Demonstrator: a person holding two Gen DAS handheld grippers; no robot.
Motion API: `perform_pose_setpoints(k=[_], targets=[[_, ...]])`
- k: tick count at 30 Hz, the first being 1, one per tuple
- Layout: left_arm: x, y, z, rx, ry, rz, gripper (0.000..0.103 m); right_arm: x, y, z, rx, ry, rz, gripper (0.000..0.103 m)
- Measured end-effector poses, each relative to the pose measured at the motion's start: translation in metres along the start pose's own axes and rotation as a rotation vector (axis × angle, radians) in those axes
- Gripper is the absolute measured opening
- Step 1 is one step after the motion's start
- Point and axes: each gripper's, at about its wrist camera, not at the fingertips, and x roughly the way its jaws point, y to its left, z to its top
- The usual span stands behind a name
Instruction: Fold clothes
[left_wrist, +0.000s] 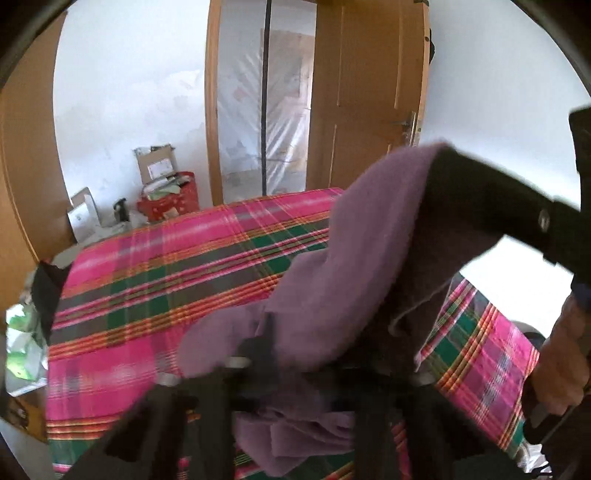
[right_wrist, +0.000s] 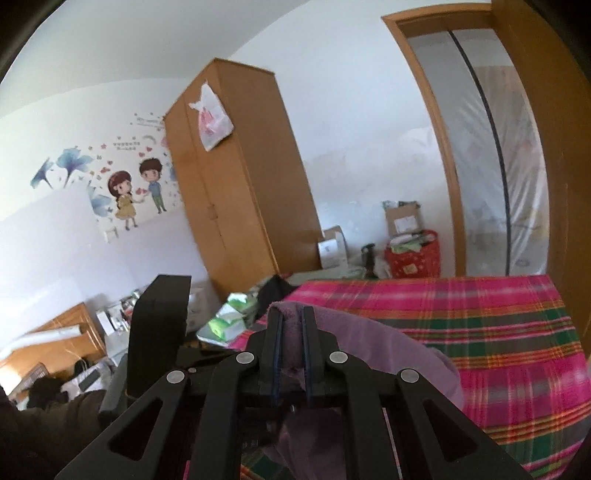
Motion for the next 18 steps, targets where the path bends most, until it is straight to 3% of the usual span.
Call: perform_pose_setpoints(k=[3,6,9,12,15,18], targets=[[0.006,0.015,-0.003,-0.081,0.017,-0.015,0.006,0.003,-0.008,-0.012,0.031,0.049,-0.015,0.02],[0.002,0.041,-0.005,-0.208,0.001,-0.021,0.006,-0.003,-0.021,-0.026,0.058,0.063,-0.06,0.045],[-0.003,0.057,-0.006,-0.264,-0.014,0.005,0.006,-0.021,-0.04,-0.048,0.094,0.057,-0.159,0.049],[-0.009,0.071,-0.009,-0.314,-0.037,0.017,0.006,-0.022,-0.066,-0.077,0.169,0.146,-0.237,0.051],[-0.018,0.078,-0.01,-0.338,-0.058,0.029,0.006,-0.005,-0.092,-0.112,0.269,0.315,-0.227,0.051],[-0.029,0.085,-0.011,-0.369,-0.082,0.034,0.006,0.014,-0.106,-0.131,0.325,0.371,-0.227,0.052]])
